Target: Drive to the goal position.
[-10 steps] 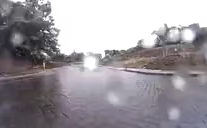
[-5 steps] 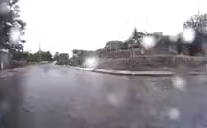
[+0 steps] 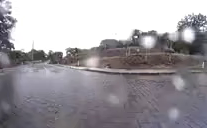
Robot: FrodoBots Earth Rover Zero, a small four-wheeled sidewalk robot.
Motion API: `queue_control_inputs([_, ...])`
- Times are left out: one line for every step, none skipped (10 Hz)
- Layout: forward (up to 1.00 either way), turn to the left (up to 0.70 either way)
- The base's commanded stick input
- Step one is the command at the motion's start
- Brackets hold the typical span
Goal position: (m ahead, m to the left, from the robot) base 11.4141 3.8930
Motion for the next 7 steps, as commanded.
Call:
queue_control_inputs([0.85, 0.27])
queue_control_inputs([0.85, 0.27])
queue_control_inputs([0.85, 0.27])
queue_control_inputs([0.85, 0.17])
queue_control_inputs([0.85, 0.0])
queue_control_inputs([0.85, 0.0])
queue_control_inputs([0.85, 0.0])
